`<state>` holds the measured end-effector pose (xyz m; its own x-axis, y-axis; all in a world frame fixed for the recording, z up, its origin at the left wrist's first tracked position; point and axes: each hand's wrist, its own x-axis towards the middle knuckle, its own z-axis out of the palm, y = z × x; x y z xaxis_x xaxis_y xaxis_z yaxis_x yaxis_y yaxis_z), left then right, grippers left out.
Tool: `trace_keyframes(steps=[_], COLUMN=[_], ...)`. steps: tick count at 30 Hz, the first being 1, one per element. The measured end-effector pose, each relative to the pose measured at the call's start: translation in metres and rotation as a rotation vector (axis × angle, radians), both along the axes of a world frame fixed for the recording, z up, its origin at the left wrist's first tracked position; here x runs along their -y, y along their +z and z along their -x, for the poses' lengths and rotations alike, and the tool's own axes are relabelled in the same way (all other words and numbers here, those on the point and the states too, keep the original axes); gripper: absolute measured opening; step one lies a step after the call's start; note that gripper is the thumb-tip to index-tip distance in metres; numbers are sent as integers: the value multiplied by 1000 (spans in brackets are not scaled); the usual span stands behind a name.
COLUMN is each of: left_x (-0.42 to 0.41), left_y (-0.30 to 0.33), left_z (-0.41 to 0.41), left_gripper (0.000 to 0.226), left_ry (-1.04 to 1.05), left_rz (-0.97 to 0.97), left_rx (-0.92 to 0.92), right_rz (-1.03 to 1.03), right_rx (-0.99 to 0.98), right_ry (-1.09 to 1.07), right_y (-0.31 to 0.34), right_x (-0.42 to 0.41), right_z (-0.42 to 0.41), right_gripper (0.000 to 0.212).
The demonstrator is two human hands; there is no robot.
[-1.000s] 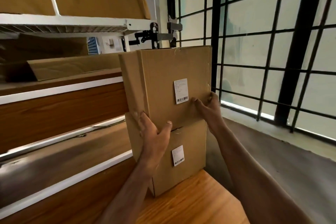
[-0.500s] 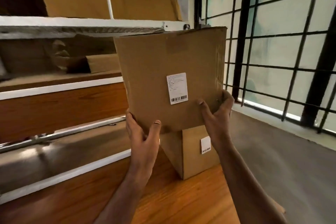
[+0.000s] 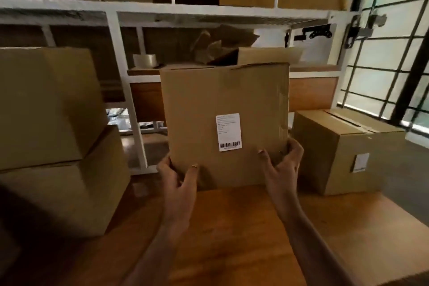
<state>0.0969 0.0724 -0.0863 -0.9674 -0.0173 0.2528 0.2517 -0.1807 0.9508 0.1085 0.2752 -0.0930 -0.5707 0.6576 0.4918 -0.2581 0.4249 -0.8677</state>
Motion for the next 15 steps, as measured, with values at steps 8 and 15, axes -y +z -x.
trace_keyframes(steps=[8,15], left_x=[72,104], left_y=[-64,-91], left_z=[-13,-7], left_gripper=[51,43], left_ry=[167,277], left_rz=[46,116], left_rx=[138,181], right_rz=[-24,-36], right_rx=[176,238], right_ry=[-27,120], right_y=[-70,-101], right_x=[82,106], right_z=[-2,7], right_gripper=[73,74])
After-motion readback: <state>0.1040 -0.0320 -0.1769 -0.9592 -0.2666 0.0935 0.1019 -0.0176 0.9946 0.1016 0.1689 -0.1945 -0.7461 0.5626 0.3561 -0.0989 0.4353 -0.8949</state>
